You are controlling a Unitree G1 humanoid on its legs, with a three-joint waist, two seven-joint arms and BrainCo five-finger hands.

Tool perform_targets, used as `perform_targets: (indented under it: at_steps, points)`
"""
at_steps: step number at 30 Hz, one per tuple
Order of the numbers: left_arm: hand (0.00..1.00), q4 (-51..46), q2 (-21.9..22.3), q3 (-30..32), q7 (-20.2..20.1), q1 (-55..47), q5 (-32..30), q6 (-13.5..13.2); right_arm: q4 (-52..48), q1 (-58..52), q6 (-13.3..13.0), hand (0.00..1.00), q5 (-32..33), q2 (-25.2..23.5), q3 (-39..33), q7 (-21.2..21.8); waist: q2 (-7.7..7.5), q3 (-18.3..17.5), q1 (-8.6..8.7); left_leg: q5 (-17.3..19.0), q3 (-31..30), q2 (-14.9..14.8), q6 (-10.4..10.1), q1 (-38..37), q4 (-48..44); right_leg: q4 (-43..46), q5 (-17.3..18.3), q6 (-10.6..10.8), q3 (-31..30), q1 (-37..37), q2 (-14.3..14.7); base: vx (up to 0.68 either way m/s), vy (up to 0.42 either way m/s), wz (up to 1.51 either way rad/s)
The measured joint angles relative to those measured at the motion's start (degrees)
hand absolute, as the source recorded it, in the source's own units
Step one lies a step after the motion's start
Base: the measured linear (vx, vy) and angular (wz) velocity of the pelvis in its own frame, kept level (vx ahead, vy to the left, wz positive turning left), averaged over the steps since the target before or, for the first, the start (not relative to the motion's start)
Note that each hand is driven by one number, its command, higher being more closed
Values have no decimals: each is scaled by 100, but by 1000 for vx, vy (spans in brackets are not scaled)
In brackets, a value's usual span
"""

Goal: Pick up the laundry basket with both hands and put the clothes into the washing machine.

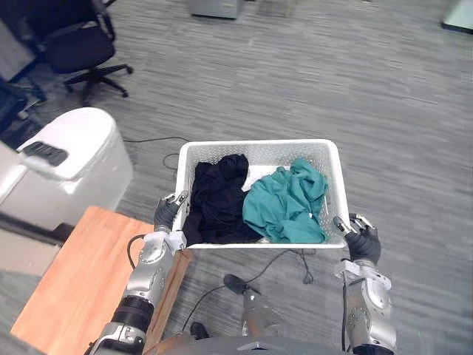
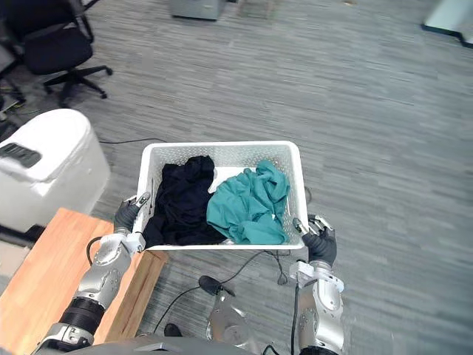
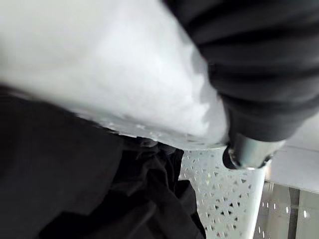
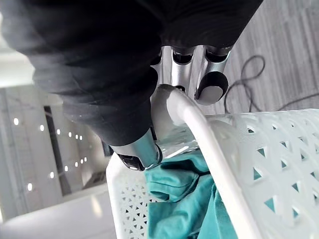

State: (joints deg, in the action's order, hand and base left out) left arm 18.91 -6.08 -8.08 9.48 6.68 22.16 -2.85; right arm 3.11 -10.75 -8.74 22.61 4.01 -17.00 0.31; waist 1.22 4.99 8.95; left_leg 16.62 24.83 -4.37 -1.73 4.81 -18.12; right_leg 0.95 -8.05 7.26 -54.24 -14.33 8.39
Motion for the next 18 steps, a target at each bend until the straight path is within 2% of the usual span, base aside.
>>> perform_targets:
  at_steps: [1,2,3,4,5,6,8,9,11,13,15,16,17,18]
  points:
    - [100,-11,4,81,-12,-47,-36,0,-4,-48,-2,100,3,-81,23,-11,29,1,-66,93,53,-96,28,-21,-124,16,-139,18,218,-18,146,120,5,-101]
    - [100,-41,9,318,-82,-137,-58,-1,-9,-9,-10,100,1,-117,135,-17,49,15,-192,135,15,-174,13,-69,-111,-8,-8,-577,1030,-150,86,135,1,-118]
    - [100,-51,51,481,-118,-182,-58,-3,-9,112,-19,100,-4,-47,260,-17,83,38,-307,118,-252,-127,40,-15,-109,101,172,-1009,1998,-430,-76,126,-8,-125]
    - [100,-51,67,577,-117,-216,-54,-4,-9,239,-21,100,-13,53,384,5,120,76,-412,147,-580,-80,42,5,-109,217,228,-1037,2632,-633,-225,106,12,-95]
    - [100,-45,67,643,-111,-231,-43,-4,-8,324,-19,100,-26,175,493,13,141,110,-516,300,-745,34,9,-3,-113,270,-19,-831,3006,-770,-359,76,12,-62]
    - [100,-47,97,650,-106,-246,-37,-9,-1,330,10,100,-29,247,510,16,170,167,-563,396,-732,96,1,6,-224,216,-350,-484,3024,-770,-410,66,21,-31]
    - [100,-63,113,730,-85,-358,21,-80,27,464,48,100,-35,301,603,18,282,228,-590,452,-656,69,-8,18,-247,-125,-495,-487,2997,-668,-426,48,16,-26]
    - [100,-63,93,764,-75,-369,26,-80,52,513,48,100,-39,332,667,16,270,240,-618,433,-584,67,-12,-15,-127,-335,-590,-572,3053,-623,-489,58,10,-29]
    - [100,-62,45,711,-78,-367,30,-81,115,534,50,100,-36,337,658,12,228,276,-590,381,-562,61,-49,-199,59,-403,-670,-355,3127,-520,-499,82,-16,-10]
    - [100,-63,43,610,-80,-349,37,-92,220,545,50,100,-23,335,587,-5,236,272,-556,338,-567,-76,-119,-382,200,-181,-508,-344,3276,-486,-368,107,-33,5]
    - [100,-57,43,543,-80,-374,166,-96,227,538,48,100,5,322,565,-46,235,272,-507,270,-624,-264,-243,-593,227,513,-44,-469,3622,-589,-161,141,-83,18]
    - [100,-53,113,546,-81,-477,258,-96,201,512,49,100,6,326,564,-49,191,273,-484,266,-794,-455,-248,-567,-471,1110,393,-569,3777,-560,5,157,-144,9]
    - [100,-109,181,574,-81,-607,311,-96,113,473,49,100,6,336,584,-49,198,270,-530,232,-822,-598,-135,-465,-1192,1372,604,-634,3776,-461,134,166,-172,-8]
    - [100,-205,211,597,-81,-719,364,-97,13,440,49,100,5,341,615,-51,212,272,-569,128,-840,-735,132,-337,-1772,1496,721,-700,3762,-375,242,188,-180,-55]
